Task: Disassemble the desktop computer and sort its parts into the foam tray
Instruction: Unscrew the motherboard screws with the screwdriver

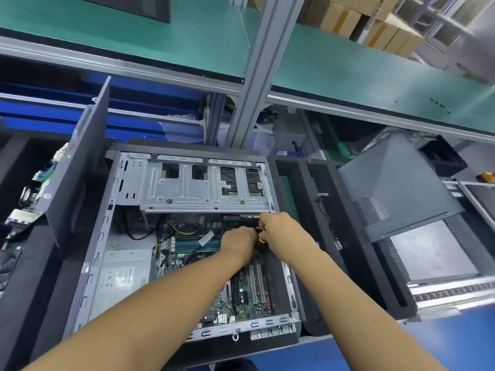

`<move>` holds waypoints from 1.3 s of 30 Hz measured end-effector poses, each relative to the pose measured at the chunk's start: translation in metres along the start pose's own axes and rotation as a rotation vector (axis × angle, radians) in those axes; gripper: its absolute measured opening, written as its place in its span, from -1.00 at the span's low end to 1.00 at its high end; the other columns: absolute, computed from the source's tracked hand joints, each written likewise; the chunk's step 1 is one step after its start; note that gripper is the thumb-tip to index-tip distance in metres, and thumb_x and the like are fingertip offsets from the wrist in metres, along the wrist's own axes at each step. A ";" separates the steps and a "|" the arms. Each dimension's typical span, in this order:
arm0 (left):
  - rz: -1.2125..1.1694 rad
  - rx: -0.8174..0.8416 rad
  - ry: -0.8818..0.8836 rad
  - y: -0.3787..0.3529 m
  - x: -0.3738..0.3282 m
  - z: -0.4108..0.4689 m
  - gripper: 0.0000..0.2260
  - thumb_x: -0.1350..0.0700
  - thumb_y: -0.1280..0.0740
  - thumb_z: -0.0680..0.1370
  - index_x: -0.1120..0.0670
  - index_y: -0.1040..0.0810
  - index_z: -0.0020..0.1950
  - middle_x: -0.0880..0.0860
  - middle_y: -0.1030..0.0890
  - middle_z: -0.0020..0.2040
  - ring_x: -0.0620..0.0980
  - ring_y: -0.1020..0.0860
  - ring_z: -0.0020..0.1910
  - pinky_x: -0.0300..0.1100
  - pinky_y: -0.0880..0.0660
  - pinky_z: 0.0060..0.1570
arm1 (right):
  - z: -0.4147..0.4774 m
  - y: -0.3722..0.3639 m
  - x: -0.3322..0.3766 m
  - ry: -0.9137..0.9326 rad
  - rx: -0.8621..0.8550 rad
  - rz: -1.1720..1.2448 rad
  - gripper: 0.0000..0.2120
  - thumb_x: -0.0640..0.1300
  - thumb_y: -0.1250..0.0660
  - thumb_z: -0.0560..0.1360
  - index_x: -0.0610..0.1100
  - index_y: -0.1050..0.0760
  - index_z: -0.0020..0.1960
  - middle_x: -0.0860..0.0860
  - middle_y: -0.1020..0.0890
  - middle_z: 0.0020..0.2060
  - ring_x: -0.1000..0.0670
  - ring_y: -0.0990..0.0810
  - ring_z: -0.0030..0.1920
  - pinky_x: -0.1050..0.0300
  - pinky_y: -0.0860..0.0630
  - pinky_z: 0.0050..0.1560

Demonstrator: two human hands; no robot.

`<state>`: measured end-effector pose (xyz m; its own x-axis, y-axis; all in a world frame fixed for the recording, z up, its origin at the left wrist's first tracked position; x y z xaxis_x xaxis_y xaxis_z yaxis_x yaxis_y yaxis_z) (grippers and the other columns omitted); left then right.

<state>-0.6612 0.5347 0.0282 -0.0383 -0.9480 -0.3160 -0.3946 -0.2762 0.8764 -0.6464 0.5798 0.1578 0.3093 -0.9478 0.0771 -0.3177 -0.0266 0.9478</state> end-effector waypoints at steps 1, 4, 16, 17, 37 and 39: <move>-0.006 0.017 0.001 0.000 0.001 0.001 -0.90 0.12 -0.35 0.53 0.04 -0.57 0.04 0.09 -0.62 0.12 0.16 -0.62 0.08 -0.12 -0.41 -0.15 | 0.001 0.000 0.000 0.001 0.002 0.003 -0.85 -0.17 -0.28 0.60 -0.18 -0.46 0.14 -0.14 -0.56 0.01 -0.15 -0.50 -0.16 0.05 -0.49 -0.18; -0.009 0.033 0.003 -0.001 0.002 0.003 -0.86 0.11 -0.36 0.53 0.05 -0.58 0.07 0.10 -0.61 0.14 0.16 -0.62 0.09 -0.12 -0.39 -0.14 | 0.001 0.002 0.000 0.025 0.005 0.013 -0.86 -0.18 -0.27 0.60 -0.19 -0.47 0.14 -0.15 -0.58 0.02 -0.15 -0.51 -0.16 0.03 -0.51 -0.16; -0.029 -0.036 -0.004 -0.005 0.005 0.005 -0.79 0.03 -0.38 0.50 0.05 -0.55 0.10 0.09 -0.62 0.08 0.16 -0.63 0.03 -0.13 -0.40 -0.21 | -0.004 0.005 -0.009 0.038 -0.071 0.143 -0.79 -0.06 -0.29 0.60 -0.11 -0.46 0.19 -0.13 -0.60 0.04 -0.20 -0.56 0.00 0.02 -0.47 -0.10; -0.030 -0.049 -0.003 -0.004 0.005 0.005 -0.81 0.04 -0.36 0.50 0.05 -0.56 0.09 0.09 -0.63 0.08 0.16 -0.63 0.03 -0.13 -0.40 -0.21 | -0.005 0.005 -0.009 0.041 -0.074 0.143 -0.79 -0.06 -0.30 0.60 -0.11 -0.46 0.19 -0.13 -0.61 0.05 -0.20 -0.56 0.00 0.04 -0.45 -0.11; -0.156 -0.048 -0.036 0.000 0.003 0.001 -0.79 0.14 -0.26 0.51 0.14 -0.56 0.11 0.15 -0.65 0.00 0.21 -0.63 -0.03 -0.08 -0.47 -0.21 | -0.004 -0.001 0.013 0.209 -0.220 0.050 -0.68 -0.32 -0.18 0.53 -0.19 -0.48 0.25 -0.09 -0.49 0.08 -0.10 -0.39 0.09 0.02 -0.41 0.14; -0.158 -0.039 -0.025 0.000 0.003 0.001 -0.79 0.18 -0.22 0.53 0.15 -0.52 0.13 0.15 -0.65 0.01 0.21 -0.63 -0.01 -0.06 -0.48 -0.19 | -0.007 -0.001 0.016 0.211 -0.241 0.056 -0.67 -0.31 -0.17 0.48 -0.18 -0.49 0.21 -0.09 -0.52 0.05 -0.11 -0.36 0.05 0.02 -0.37 0.16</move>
<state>-0.6618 0.5318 0.0271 -0.0015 -0.8884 -0.4591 -0.3619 -0.4275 0.8284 -0.6347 0.5664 0.1599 0.4843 -0.8582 0.1699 -0.1257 0.1239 0.9843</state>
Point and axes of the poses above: each hand's wrist, its own z-axis towards the middle knuckle, its own y-axis out of the back of the hand, x = y × z, the point moved 10 cm from there along z, towards the middle knuckle
